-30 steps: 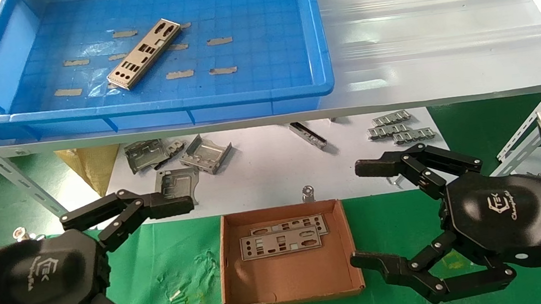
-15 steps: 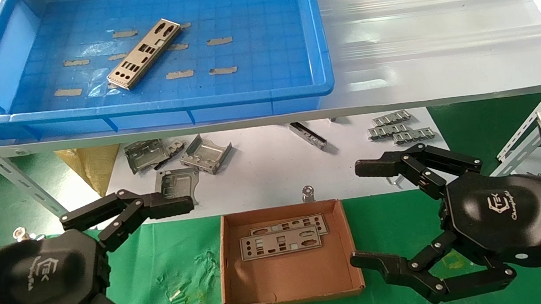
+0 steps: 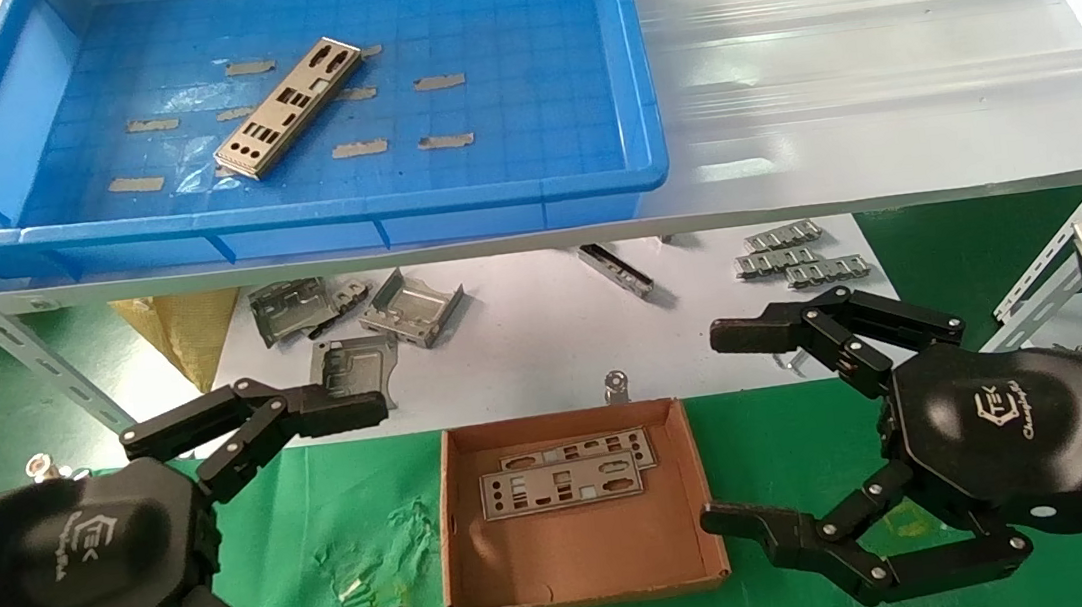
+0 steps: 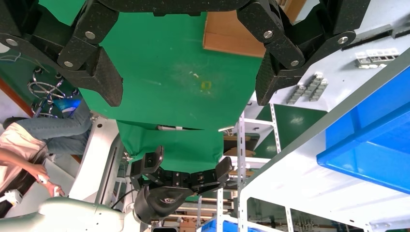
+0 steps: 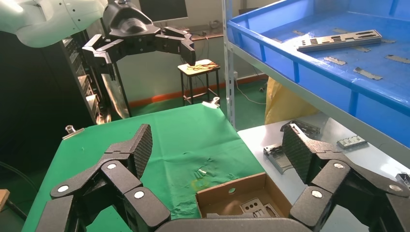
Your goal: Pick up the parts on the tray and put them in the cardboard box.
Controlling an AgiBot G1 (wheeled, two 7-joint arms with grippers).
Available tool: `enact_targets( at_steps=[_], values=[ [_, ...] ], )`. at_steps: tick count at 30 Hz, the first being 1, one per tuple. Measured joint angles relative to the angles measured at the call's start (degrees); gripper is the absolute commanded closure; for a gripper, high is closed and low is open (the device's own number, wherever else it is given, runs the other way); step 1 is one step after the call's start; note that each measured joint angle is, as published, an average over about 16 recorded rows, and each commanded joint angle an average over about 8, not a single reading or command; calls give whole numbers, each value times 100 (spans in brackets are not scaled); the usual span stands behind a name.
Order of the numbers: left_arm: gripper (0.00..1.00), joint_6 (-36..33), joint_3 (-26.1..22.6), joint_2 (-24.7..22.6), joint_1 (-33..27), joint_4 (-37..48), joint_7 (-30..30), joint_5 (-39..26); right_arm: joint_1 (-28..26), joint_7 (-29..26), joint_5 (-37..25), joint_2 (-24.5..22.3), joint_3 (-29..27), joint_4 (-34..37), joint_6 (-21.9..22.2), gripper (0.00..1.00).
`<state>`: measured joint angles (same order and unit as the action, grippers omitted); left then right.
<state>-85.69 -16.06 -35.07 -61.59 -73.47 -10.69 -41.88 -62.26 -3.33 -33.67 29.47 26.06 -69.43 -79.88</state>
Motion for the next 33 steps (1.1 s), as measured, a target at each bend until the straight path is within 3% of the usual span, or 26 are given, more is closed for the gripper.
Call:
enact_targets(
  at_steps=[33],
  values=[
    [0,0,0,0,0,0,0,0,0,0,0,0,0,0,0,0]
  ],
)
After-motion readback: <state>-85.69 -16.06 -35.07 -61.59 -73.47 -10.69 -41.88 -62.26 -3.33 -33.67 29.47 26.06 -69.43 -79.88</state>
